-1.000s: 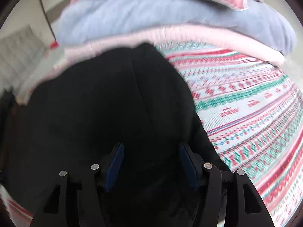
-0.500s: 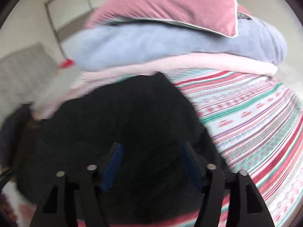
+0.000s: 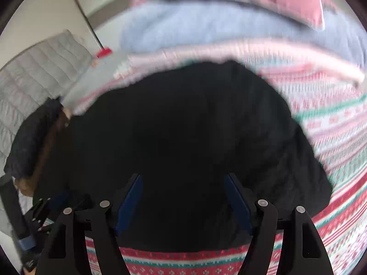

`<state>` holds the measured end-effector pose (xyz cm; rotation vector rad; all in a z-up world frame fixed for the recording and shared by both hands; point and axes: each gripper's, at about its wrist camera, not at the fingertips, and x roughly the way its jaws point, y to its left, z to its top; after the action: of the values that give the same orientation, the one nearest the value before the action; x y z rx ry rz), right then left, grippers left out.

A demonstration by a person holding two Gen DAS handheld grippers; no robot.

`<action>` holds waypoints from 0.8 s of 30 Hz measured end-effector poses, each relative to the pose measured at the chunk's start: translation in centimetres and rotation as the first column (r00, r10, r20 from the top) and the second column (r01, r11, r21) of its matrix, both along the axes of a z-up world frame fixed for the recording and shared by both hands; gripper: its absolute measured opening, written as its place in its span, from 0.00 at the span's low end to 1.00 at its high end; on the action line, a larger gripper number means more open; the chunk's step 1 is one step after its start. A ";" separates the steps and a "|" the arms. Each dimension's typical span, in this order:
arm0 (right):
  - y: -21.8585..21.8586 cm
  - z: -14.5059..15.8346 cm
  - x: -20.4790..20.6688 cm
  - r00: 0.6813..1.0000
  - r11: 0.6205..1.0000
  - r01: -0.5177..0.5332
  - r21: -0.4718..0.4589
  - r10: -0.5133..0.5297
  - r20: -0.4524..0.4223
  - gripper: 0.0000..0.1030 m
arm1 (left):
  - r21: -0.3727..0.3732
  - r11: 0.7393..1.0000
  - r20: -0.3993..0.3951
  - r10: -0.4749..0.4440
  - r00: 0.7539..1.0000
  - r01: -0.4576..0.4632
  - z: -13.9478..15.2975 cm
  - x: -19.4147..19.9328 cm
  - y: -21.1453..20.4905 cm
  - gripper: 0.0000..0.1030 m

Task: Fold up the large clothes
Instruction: 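Lower the folded hem onto the coat and open both grippers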

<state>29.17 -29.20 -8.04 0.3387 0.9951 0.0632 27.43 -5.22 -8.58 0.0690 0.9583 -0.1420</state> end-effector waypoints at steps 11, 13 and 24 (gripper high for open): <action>-0.5 1.2 -0.5 0.999 0.994 0.014 0.107 -0.017 0.028 0.73 | 0.081 0.997 0.085 -0.008 0.996 0.001 4.3 2.1 -0.9 0.71; -0.9 1.2 -0.6 0.999 0.992 0.030 0.125 -0.033 0.026 0.73 | 0.112 0.994 0.069 0.010 0.998 -0.018 4.0 4.2 -1.3 0.71; -2.3 0.6 0.0 0.996 0.958 0.088 0.272 -0.087 -0.013 0.74 | 0.165 0.986 -0.115 0.046 0.992 -0.027 2.2 11.3 -0.8 0.83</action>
<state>29.14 -31.50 -7.41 0.6347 0.9725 0.1201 38.76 -6.00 -6.43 0.1951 1.0877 -0.0337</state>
